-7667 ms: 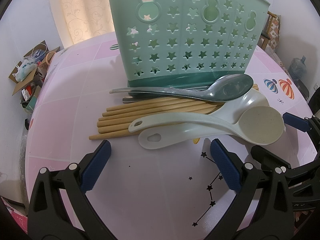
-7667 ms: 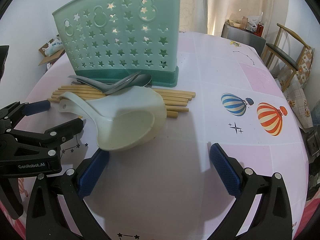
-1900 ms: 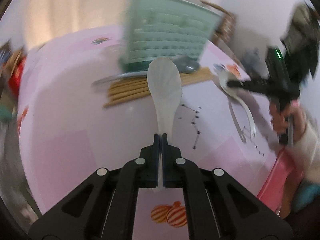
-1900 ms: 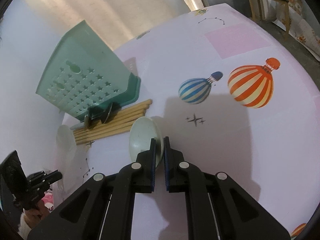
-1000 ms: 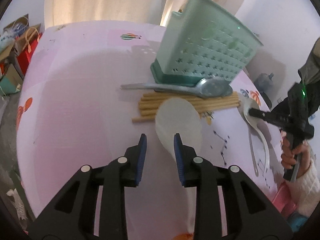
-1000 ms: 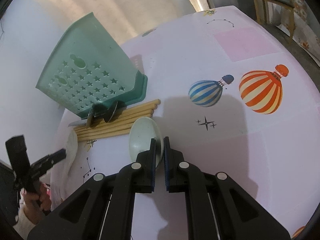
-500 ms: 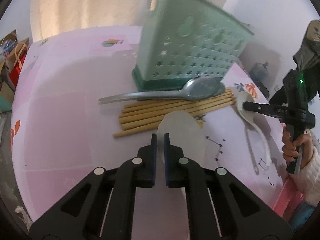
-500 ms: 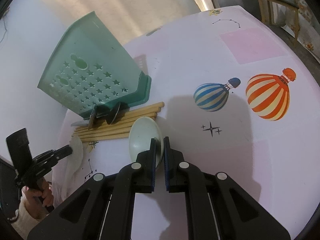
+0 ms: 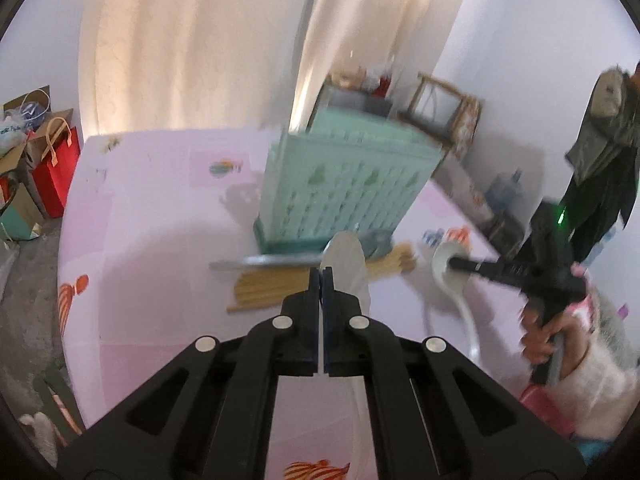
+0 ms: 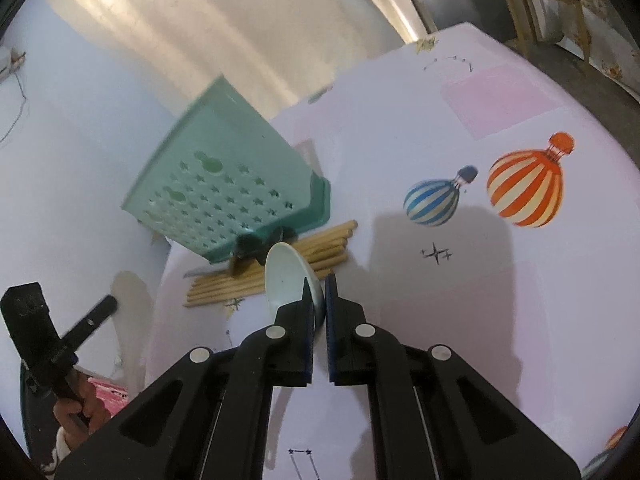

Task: Organize utensils
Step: 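Lower the rice paddle into the basket and open the left tool while the right tool holds the ladle above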

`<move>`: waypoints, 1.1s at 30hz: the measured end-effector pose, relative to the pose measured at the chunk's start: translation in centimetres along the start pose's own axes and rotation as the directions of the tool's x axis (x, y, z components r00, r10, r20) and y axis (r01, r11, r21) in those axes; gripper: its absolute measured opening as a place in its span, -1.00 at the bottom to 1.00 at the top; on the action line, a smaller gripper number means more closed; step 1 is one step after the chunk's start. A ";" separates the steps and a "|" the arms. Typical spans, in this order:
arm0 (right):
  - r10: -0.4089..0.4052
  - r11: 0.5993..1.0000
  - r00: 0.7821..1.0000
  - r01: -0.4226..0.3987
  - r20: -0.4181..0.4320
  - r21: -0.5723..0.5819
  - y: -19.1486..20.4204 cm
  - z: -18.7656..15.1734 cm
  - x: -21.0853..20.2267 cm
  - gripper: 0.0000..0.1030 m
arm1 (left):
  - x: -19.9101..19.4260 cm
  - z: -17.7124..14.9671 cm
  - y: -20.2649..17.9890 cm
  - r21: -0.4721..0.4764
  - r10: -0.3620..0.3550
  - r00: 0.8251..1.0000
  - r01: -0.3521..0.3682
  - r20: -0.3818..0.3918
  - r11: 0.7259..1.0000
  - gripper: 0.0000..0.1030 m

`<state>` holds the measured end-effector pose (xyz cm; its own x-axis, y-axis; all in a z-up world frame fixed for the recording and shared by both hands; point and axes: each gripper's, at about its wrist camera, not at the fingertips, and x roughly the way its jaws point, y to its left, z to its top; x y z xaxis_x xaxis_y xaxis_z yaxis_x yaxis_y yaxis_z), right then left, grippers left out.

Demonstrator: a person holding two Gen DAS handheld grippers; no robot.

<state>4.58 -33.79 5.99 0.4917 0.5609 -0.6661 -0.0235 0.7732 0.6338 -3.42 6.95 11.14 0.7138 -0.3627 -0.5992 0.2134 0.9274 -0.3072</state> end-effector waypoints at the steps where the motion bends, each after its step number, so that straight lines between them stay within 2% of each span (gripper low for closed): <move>1: 0.005 1.000 1.000 -0.005 0.012 -0.001 0.2 0.1 -0.4 -0.89 | -0.4 0.5 -0.2 -0.007 -0.009 1.000 0.009 0.020 1.000 -1.00; 4: 0.046 0.999 0.998 -0.046 0.050 0.008 0.5 0.7 -2.1 -0.89 | -2.0 2.7 -0.9 -0.047 -0.046 0.992 0.051 0.116 0.998 -1.00; 6: 0.056 0.998 0.996 -0.057 0.073 0.014 0.5 1.0 -3.0 -0.89 | -2.5 4.6 -1.7 -0.069 -0.061 0.979 0.076 0.196 0.995 -1.00; 9: 0.065 0.998 0.991 -0.068 0.117 0.018 0.8 1.9 -4.5 -0.89 | -1.6 8.3 -3.4 -0.062 -0.055 0.953 0.077 0.297 0.995 -1.00; 11: 0.063 0.998 0.988 -0.064 0.143 0.008 1.1 2.7 -5.2 -0.89 | 0.1 10.8 -4.6 -0.048 -0.048 0.946 0.067 0.320 0.997 -1.00; 13: 0.061 0.998 0.983 -0.061 0.174 -0.006 1.5 3.9 -6.3 -0.89 | 1.9 12.8 -5.8 -0.028 -0.021 0.943 0.033 0.333 0.999 -1.00; 15: 0.057 0.998 0.979 -0.056 0.195 -0.015 1.4 4.5 -7.3 -0.89 | 3.9 14.8 -7.2 0.007 0.036 0.932 -0.042 0.361 0.999 -1.00; 18: 0.033 0.999 0.976 -0.030 0.214 -0.017 0.7 4.5 -8.6 -0.89 | 6.3 17.0 -8.2 0.013 0.057 0.925 -0.067 0.376 0.998 -1.00; 22: 0.011 1.000 0.977 -0.013 0.214 0.010 -0.5 4.5 -8.8 -0.89 | 8.7 18.0 -9.2 0.022 0.132 0.905 -0.154 0.405 0.988 -1.00; 24: 0.005 1.000 0.976 -0.010 0.216 0.019 -1.0 4.7 -8.8 -0.89 | 9.5 18.1 -9.1 0.026 0.130 0.910 -0.153 0.395 0.988 -1.00; 27: 0.007 0.999 0.976 -0.017 0.216 0.043 -1.3 5.4 -8.7 -0.89 | 10.9 17.4 -9.5 0.070 0.093 0.930 -0.126 0.354 0.990 -1.00; 29: 0.011 0.998 0.976 -0.023 0.219 0.050 -1.2 6.1 -8.3 -0.89 | 11.1 16.5 -9.9 0.122 0.097 0.934 -0.147 0.343 0.982 -1.00; 33: 0.027 0.999 0.974 -0.034 0.225 0.027 -0.1 8.3 -7.4 -0.89 | 10.4 14.0 -9.8 0.166 0.071 0.938 -0.134 0.338 0.977 -1.00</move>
<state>8.14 -40.47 14.12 0.6738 0.5005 -0.5436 -0.0165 0.7456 0.6661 11.27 -4.63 18.24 0.9105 -0.2437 -0.3340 0.2240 0.9697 -0.0970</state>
